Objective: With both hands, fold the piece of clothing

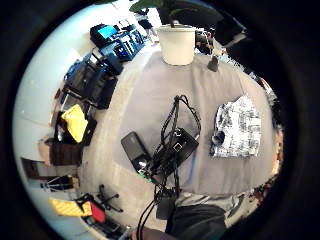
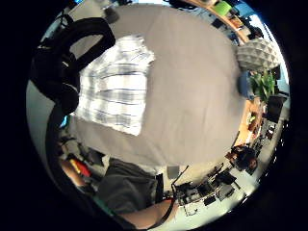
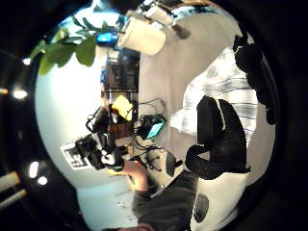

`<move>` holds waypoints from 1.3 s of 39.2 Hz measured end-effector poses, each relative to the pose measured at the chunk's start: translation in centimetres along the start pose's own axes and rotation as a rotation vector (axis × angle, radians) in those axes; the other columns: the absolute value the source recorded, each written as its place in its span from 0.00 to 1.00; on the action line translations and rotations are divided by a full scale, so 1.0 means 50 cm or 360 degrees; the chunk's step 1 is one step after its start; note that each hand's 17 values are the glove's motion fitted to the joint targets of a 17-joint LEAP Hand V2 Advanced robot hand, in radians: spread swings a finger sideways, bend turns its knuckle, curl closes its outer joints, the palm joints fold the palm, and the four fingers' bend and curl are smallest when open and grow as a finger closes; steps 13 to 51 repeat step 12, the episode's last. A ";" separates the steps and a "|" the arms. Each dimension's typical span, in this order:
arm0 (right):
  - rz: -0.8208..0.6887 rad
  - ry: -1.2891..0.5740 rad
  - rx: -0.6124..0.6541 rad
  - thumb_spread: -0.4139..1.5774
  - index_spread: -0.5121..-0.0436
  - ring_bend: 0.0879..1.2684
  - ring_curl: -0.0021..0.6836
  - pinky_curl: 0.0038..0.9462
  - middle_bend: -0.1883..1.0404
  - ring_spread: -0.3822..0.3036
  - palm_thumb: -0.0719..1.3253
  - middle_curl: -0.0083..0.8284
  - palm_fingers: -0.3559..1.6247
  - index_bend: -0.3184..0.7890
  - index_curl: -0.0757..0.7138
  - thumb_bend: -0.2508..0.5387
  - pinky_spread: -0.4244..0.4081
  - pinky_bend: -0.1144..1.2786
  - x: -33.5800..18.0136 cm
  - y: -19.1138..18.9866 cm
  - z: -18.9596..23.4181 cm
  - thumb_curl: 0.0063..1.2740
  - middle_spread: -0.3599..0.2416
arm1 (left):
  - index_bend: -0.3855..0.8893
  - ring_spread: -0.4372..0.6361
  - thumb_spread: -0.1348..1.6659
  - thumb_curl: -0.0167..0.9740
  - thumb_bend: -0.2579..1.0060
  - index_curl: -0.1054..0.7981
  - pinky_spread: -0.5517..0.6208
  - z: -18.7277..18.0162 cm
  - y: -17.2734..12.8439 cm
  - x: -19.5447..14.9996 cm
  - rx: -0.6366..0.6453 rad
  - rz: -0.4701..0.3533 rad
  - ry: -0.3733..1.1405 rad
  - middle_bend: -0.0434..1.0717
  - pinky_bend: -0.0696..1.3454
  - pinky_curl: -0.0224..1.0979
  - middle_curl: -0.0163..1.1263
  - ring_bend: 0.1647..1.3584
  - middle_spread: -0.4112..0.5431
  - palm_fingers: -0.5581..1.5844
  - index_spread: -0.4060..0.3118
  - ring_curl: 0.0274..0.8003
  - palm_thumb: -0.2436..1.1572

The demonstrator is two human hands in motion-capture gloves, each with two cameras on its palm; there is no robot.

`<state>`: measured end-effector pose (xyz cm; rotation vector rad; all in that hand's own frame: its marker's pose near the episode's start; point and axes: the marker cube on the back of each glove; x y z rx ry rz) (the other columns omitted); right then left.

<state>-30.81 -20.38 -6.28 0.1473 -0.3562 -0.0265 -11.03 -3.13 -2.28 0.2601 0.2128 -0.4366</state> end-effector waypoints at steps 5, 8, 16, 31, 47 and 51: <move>-0.0056 -0.0005 -0.0039 0.84 0.68 0.48 0.64 0.46 0.38 0.38 0.64 0.58 0.68 0.35 0.38 0.31 0.36 0.52 0.050 0.019 -0.043 0.33 0.54 | 0.44 0.49 0.86 0.23 0.20 0.57 0.61 0.010 -0.015 0.003 -0.0005 0.0017 -0.0010 0.18 0.20 0.34 0.27 0.24 0.45 0.50 0.41 0.38 0.36; 0.0140 0.0112 0.0037 0.85 0.68 0.47 0.63 0.45 0.38 0.38 0.64 0.57 0.69 0.36 0.37 0.31 0.37 0.50 0.079 0.032 -0.059 0.33 0.54 | 0.44 0.49 0.86 0.23 0.20 0.57 0.61 0.018 -0.028 0.006 -0.0011 0.0045 -0.0009 0.17 0.20 0.34 0.27 0.24 0.45 0.50 0.41 0.38 0.35; 0.0348 0.0233 0.0098 0.86 0.68 0.45 0.63 0.44 0.38 0.39 0.64 0.57 0.68 0.36 0.37 0.31 0.39 0.48 0.116 0.030 -0.062 0.32 0.54 | 0.44 0.49 0.86 0.22 0.20 0.57 0.61 0.023 -0.030 0.013 -0.0012 0.0057 -0.0016 0.17 0.20 0.34 0.27 0.24 0.45 0.50 0.41 0.38 0.35; 0.0348 0.0233 0.0098 0.86 0.68 0.45 0.63 0.44 0.38 0.39 0.64 0.57 0.68 0.36 0.37 0.31 0.39 0.48 0.116 0.030 -0.062 0.32 0.54 | 0.44 0.49 0.86 0.22 0.20 0.57 0.61 0.023 -0.030 0.013 -0.0012 0.0057 -0.0016 0.17 0.20 0.34 0.27 0.24 0.45 0.50 0.41 0.38 0.35; 0.0348 0.0233 0.0098 0.86 0.68 0.45 0.63 0.44 0.38 0.39 0.64 0.57 0.68 0.36 0.37 0.31 0.39 0.48 0.116 0.030 -0.062 0.32 0.54 | 0.44 0.49 0.86 0.22 0.20 0.57 0.61 0.023 -0.030 0.013 -0.0012 0.0057 -0.0016 0.17 0.20 0.34 0.27 0.24 0.45 0.50 0.41 0.38 0.35; 0.0348 0.0233 0.0098 0.86 0.68 0.45 0.63 0.44 0.38 0.39 0.64 0.57 0.68 0.36 0.37 0.31 0.39 0.48 0.116 0.030 -0.062 0.32 0.54 | 0.44 0.49 0.86 0.22 0.20 0.57 0.61 0.023 -0.030 0.013 -0.0012 0.0057 -0.0016 0.17 0.20 0.34 0.27 0.24 0.45 0.50 0.41 0.38 0.35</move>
